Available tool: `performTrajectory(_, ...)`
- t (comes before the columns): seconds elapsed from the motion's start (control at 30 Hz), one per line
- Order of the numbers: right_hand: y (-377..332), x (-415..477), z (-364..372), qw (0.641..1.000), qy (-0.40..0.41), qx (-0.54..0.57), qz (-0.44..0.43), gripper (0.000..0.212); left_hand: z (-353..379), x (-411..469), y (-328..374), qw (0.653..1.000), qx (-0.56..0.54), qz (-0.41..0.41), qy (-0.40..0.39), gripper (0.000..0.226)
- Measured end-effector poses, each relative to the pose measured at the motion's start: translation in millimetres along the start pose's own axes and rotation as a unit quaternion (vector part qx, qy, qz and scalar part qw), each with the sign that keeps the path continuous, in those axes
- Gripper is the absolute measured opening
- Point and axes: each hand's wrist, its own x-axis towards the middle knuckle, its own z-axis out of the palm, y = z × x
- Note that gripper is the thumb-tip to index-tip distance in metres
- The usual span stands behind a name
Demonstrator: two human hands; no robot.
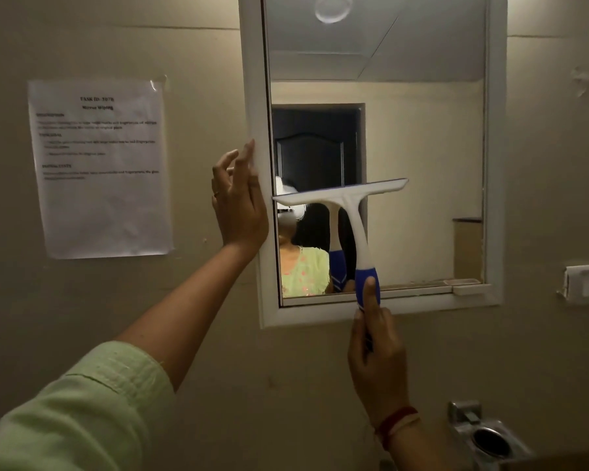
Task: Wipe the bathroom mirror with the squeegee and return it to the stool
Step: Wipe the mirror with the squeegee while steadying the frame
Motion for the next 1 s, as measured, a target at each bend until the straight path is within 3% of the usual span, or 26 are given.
performTrajectory(0.3,4.9,-21.9,0.9,1.000,0.000,-0.002,0.014,0.059,0.4,-3.1,-1.5,1.000,0.012,-0.021,0.004,0.037)
performTrajectory(0.47,7.8,-38.6,4.2,1.000,-0.001,0.014,0.027,0.050,-0.9,-5.3,1.1,0.999,0.013,-0.033,0.002,0.037)
performTrajectory(0.83,8.6,-89.5,7.5,0.995,-0.025,0.026,0.093,0.073,-1.7,-6.8,1.6,0.999,-0.006,-0.042,0.015,0.039)
performTrajectory(1.0,8.1,-110.1,10.4,0.992,-0.035,0.029,0.115,0.062,0.2,-7.9,-0.2,0.998,0.005,-0.050,0.025,0.038)
